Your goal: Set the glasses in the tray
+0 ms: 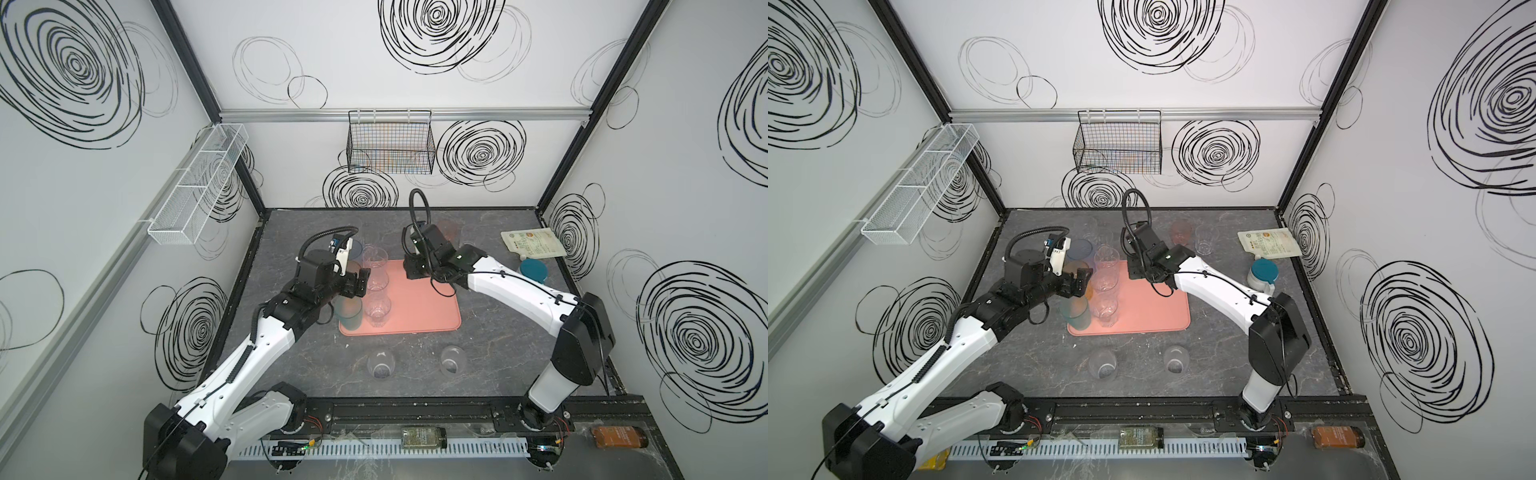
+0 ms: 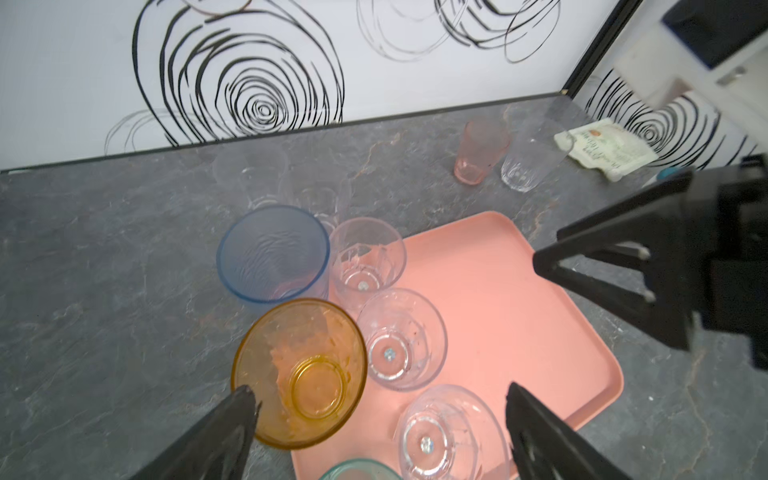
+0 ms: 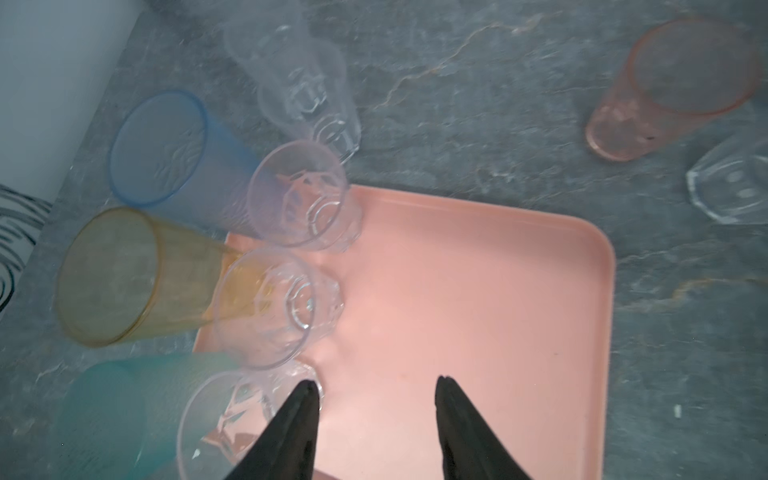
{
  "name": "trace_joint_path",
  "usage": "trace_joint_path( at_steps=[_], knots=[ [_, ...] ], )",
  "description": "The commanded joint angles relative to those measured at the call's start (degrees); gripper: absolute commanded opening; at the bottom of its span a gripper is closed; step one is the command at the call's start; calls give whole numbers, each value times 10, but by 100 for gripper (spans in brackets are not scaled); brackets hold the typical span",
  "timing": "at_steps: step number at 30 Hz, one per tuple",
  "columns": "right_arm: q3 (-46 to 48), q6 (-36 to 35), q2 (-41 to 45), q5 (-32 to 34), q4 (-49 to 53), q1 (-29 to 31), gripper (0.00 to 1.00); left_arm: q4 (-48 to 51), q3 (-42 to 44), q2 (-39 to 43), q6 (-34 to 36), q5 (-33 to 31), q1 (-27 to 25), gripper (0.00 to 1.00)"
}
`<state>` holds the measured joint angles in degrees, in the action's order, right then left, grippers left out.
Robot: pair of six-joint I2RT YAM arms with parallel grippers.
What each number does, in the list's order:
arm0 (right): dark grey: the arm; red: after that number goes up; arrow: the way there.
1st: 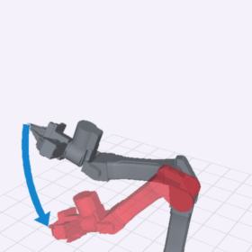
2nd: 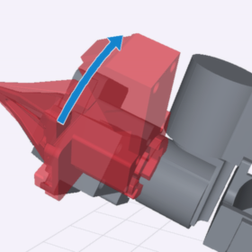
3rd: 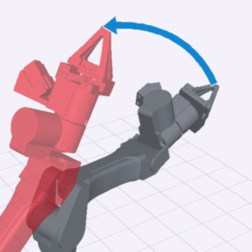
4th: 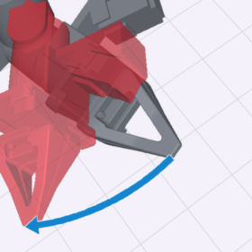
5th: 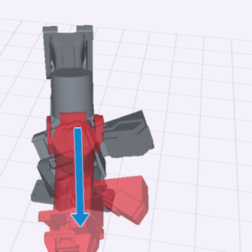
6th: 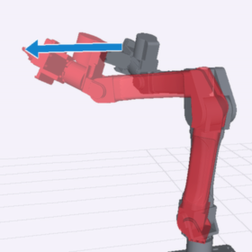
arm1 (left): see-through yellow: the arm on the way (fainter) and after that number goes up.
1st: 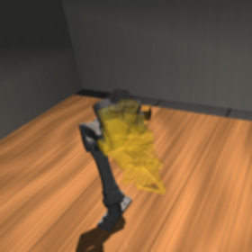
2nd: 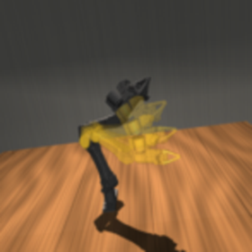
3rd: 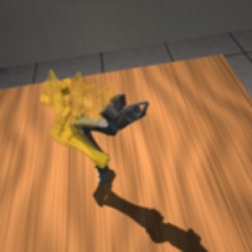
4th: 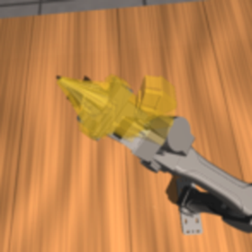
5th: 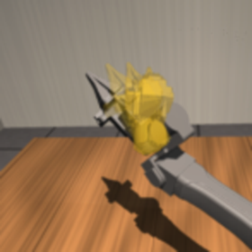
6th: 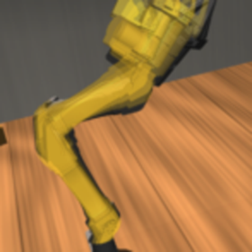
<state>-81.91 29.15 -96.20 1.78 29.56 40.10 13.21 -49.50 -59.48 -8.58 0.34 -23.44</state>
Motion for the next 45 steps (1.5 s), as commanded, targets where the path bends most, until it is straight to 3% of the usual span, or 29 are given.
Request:
trace_joint_path(
  at_steps=[1, 4, 7, 14, 19, 27, 31, 36, 45],
  knots=[
    [-4, -14, 9, 13, -11, -43, 50, -93, -26, -13, -17, 40, 8, 96],
    [1, -21, 15, 28, -43, -93, 50, -109, -44, -33, -25, 139, 16, 96],
    [19, -39, 22, 64, -87, -142, 50, -149, -39, -46, -43, 173, 12, 96],
    [5, -23, -19, 54, -103, -249, 48, -117, -111, -142, 15, 70, -61, 96],
    [-24, -10, -70, 50, -98, -286, 49, -61, -219, -274, 103, -24, -128, 96],
    [-97, 21, -158, -31, -39, -349, 43, 77, -443, -517, 117, 40, -165, 96],
    [-85, 27, -171, -46, -55, -361, 39, 102, -514, -586, 128, 30, -184, 96],
    [-84, 28, -187, -49, -61, -368, 38, 100, -532, -625, 139, -2, -199, 96],
    [-93, 25, -222, -65, -66, -371, 29, 88, -477, -624, 139, -13, -213, 96]
  ],
)
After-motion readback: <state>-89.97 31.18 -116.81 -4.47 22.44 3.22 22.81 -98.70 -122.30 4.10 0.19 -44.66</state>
